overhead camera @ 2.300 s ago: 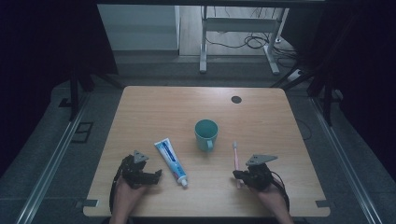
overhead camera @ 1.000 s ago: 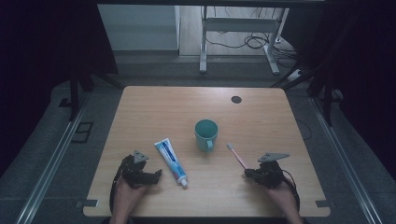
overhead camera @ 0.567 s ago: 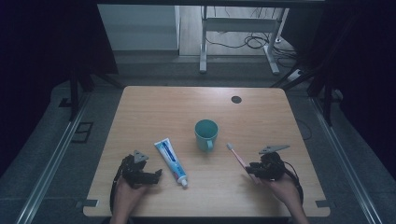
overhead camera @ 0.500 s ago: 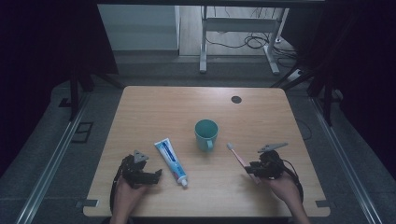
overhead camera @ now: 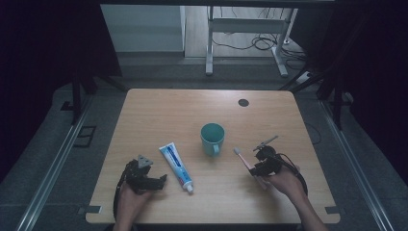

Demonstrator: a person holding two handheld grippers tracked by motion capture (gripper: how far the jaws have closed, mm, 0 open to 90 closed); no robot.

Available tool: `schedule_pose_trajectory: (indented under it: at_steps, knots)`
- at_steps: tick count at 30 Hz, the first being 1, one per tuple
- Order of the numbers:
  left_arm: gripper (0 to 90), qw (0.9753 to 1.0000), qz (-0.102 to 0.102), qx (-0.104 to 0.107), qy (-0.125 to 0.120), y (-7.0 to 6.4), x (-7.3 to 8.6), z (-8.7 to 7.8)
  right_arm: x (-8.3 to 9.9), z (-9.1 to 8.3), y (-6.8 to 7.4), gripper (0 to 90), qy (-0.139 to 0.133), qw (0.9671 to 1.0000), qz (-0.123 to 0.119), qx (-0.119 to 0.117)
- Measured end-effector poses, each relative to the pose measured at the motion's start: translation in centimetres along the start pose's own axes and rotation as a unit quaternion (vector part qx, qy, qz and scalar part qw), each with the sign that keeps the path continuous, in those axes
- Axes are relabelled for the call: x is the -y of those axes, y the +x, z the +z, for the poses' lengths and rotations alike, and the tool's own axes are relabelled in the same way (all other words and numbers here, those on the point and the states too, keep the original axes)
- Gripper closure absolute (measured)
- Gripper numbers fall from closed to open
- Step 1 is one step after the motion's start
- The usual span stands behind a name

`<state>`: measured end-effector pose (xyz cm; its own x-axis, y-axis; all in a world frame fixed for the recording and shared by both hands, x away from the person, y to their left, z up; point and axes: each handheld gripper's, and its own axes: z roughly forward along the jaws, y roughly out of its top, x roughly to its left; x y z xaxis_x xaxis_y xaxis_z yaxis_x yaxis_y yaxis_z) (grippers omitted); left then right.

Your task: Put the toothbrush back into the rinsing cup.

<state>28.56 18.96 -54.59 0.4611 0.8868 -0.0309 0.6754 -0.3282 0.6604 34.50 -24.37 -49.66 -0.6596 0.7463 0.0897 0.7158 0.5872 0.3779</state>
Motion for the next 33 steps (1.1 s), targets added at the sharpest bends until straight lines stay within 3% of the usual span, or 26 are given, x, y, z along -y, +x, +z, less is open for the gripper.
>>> schedule_pose_trajectory:
  at_steps: [7,19,27,33]
  knots:
    - [0.0,1.0000,0.000,0.000,0.000,0.0,0.0,0.0,-2.1,0.8,0.5,64.3,0.057,0.9981,-0.021,0.011]
    - [0.0,1.0000,0.000,0.000,0.000,0.0,0.0,0.0,-4.9,2.3,0.6,69.2,0.142,0.9893,-0.023,0.024]
    - [0.0,1.0000,0.000,0.000,0.000,0.0,0.0,0.0,-5.8,2.7,0.5,78.0,0.167,0.9853,-0.014,0.035]
    - [0.0,1.0000,0.000,0.000,0.000,0.0,0.0,0.0,-5.7,2.6,0.2,78.9,0.162,0.9864,-0.010,0.026]
